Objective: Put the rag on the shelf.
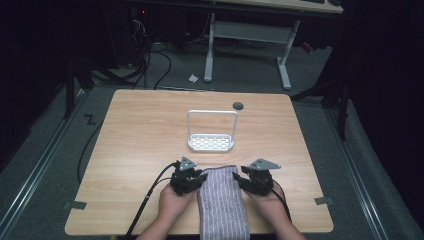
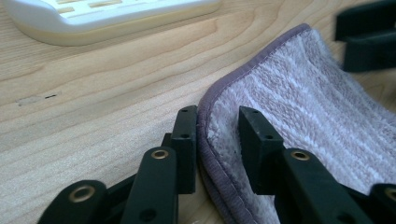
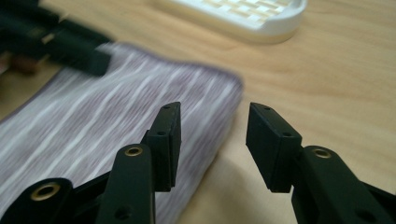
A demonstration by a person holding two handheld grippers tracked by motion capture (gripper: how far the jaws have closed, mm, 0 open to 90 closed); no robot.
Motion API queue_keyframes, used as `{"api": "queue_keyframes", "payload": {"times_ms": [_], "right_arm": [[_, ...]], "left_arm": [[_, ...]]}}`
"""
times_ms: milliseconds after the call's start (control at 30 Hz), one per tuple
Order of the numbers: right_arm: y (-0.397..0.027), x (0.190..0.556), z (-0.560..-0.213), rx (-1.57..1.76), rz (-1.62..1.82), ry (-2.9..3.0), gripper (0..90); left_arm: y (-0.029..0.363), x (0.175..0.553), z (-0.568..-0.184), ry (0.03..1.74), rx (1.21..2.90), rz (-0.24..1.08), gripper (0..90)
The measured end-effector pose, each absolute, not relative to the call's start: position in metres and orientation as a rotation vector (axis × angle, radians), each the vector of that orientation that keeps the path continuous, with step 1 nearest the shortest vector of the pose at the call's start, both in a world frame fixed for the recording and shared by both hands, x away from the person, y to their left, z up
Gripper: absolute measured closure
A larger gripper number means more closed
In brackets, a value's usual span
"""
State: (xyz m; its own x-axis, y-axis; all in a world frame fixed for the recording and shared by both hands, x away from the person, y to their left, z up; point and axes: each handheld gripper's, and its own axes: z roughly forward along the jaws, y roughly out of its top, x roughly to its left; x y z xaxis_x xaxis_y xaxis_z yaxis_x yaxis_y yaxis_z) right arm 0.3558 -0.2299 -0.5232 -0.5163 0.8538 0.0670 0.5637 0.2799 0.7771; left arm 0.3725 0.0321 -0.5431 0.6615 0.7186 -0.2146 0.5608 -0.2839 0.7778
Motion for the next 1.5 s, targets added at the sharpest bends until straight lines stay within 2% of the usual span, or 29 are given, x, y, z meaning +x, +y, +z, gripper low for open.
{"api": "queue_keyframes", "payload": {"times_ms": [133, 267, 467, 500, 567, 633, 767, 967, 1067, 1233, 1500], "right_arm": [[-0.218, 0.378, -0.527, 1.344, 1.021, 2.231, 53.9], [-0.214, 0.381, -0.532, 1.362, 1.002, 2.231, 56.3], [-0.207, 0.374, -0.533, 1.292, 0.97, 2.249, 69.9], [-0.207, 0.374, -0.533, 1.292, 0.97, 2.249, 69.9], [-0.205, 0.372, -0.532, 1.274, 0.97, 2.272, 79.0], [-0.204, 0.37, -0.531, 1.25, 0.966, 2.287, 82.5], [-0.206, 0.359, -0.526, 1.198, 1.01, 2.269, 83.9], [-0.209, 0.337, -0.519, 1.166, 1.146, 2.172, 83.9], [-0.208, 0.323, -0.523, 1.105, 1.177, 2.131, 83.8], [-0.211, 0.321, -0.522, 1.114, 1.219, 2.092, 83.8], [-0.207, 0.303, -0.511, 1.018, 1.279, 1.981, 83.7]], "left_arm": [[0.033, 0.373, -0.543, 0.994, 1.976, 0.201, 74.4], [0.034, 0.372, -0.543, 0.992, 1.978, 0.198, 76.0], [0.032, 0.369, -0.543, 0.984, 1.992, 0.228, 76.1], [0.032, 0.369, -0.543, 0.981, 1.996, 0.234, 76.1], [0.032, 0.368, -0.543, 0.966, 2.001, 0.228, 76.1], [0.032, 0.368, -0.543, 0.955, 2.006, 0.216, 76.8], [0.034, 0.363, -0.543, 0.922, 2.013, 0.194, 78.9], [0.039, 0.349, -0.54, 0.898, 1.96, 0.239, 79.3], [0.04, 0.337, -0.537, 0.847, 1.932, 0.315, 79.4], [0.04, 0.33, -0.532, 0.839, 1.895, 0.321, 79.2], [0.044, 0.311, -0.514, 0.758, 1.789, 0.425, 79.0]]}}
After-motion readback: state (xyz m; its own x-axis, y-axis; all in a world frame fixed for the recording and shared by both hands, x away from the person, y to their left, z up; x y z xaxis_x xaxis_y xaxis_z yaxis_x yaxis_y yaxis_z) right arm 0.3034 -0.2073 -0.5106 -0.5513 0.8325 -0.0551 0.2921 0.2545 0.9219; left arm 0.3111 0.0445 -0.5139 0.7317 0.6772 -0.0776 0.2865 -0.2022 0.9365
